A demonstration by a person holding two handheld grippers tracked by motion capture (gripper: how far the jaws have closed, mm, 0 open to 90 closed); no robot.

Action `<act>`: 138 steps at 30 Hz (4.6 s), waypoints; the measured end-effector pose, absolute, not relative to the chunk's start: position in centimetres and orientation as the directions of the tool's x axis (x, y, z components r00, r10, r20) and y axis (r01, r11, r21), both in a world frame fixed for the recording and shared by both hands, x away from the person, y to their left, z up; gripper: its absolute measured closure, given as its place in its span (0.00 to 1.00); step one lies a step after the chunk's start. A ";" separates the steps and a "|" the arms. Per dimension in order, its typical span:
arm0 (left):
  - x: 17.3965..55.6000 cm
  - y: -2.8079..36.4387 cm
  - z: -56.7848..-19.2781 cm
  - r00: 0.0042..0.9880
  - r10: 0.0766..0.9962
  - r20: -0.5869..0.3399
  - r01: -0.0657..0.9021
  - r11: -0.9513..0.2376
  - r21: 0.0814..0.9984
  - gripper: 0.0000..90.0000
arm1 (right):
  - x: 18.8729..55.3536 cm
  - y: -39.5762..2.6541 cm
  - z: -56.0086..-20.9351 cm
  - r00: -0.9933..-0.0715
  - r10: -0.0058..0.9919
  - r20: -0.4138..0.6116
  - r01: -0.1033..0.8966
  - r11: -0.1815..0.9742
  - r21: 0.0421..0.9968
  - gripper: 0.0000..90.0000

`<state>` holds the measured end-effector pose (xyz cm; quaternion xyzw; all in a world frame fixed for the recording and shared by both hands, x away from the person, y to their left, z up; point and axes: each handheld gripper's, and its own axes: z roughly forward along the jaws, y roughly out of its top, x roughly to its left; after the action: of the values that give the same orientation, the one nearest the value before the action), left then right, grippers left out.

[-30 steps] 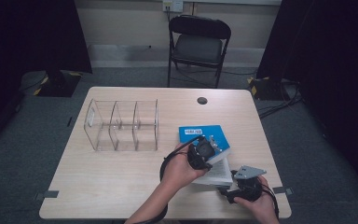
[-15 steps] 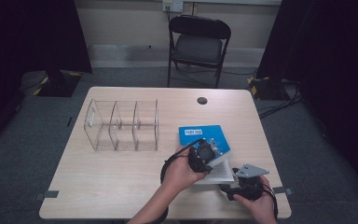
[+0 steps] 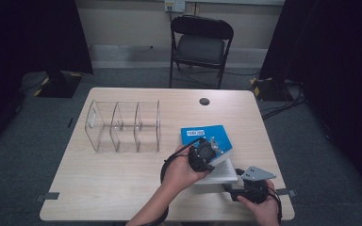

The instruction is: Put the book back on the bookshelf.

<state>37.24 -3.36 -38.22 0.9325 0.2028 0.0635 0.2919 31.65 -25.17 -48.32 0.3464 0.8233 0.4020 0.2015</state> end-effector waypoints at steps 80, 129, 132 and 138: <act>35.0 -3.8 -32.4 0.960 0.276 0.040 0.213 -0.820 0.532 0.84 | 33.2 -26.0 -45.1 -0.750 0.617 -0.239 0.043 0.406 0.913 0.11; 35.7 -2.4 -28.9 0.970 0.233 0.065 0.134 -0.740 0.660 0.48 | 33.8 -25.2 -43.9 -0.870 0.388 -0.303 -0.062 0.525 0.849 0.50; 36.6 -0.9 -28.6 0.968 0.249 0.035 0.157 -0.705 0.692 0.41 | 33.9 -25.4 -44.0 -0.872 0.396 -0.286 -0.049 0.512 0.858 0.51; 38.0 1.3 -28.4 0.953 0.303 -0.026 0.215 -0.610 0.763 0.31 | 33.8 -25.6 -43.5 -0.885 0.392 -0.250 -0.022 0.502 0.864 0.53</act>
<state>37.97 1.32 -28.40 0.8957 0.1445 0.0530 0.4173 33.82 -25.60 -43.49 0.1103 0.8402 0.4864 0.2129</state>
